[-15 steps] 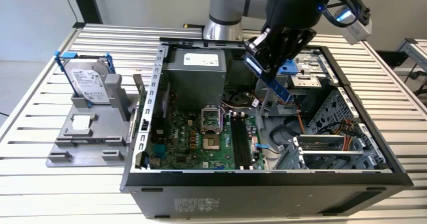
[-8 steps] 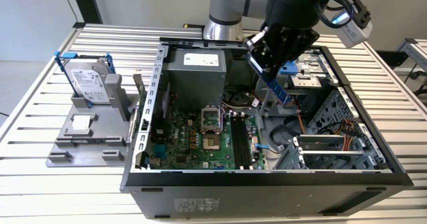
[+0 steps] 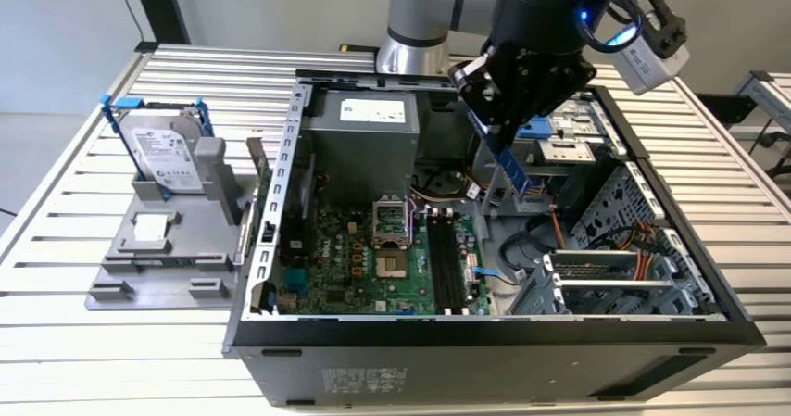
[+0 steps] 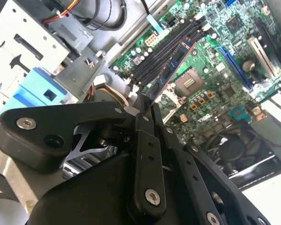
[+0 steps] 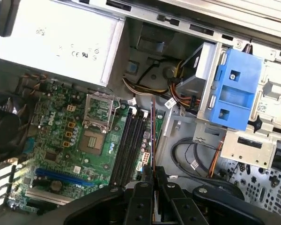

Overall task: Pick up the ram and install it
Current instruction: 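Insert the ram into the slot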

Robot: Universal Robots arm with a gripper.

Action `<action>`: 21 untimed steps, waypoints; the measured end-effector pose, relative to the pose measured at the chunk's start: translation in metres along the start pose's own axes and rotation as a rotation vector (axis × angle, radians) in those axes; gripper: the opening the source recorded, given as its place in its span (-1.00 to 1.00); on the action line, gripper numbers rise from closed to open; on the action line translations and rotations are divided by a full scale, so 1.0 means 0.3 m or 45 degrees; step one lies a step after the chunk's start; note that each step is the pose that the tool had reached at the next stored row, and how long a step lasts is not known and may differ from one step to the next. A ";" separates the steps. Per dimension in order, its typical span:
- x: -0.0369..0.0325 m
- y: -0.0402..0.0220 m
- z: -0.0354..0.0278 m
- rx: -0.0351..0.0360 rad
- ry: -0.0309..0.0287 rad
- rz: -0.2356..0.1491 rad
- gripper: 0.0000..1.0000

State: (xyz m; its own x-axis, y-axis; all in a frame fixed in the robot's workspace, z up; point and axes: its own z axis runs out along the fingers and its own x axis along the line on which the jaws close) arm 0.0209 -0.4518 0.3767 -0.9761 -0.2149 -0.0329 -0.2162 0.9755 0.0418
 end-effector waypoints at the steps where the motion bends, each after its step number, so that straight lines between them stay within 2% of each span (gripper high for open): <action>1: 0.000 0.000 0.000 0.0006 -0.0007 0.018 -1.00; 6: 0.000 0.000 0.000 0.0023 -0.0029 0.073 -1.00; 10: 0.000 0.000 0.000 0.0042 -0.0054 0.136 -1.00; 14: -0.001 0.000 0.002 0.0046 -0.0056 0.139 -1.00; 21: 0.000 -0.001 0.032 0.0053 -0.0055 0.141 -1.00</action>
State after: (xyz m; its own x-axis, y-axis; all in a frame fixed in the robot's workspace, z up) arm 0.0211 -0.4517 0.3670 -0.9938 -0.1059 -0.0326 -0.1072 0.9934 0.0413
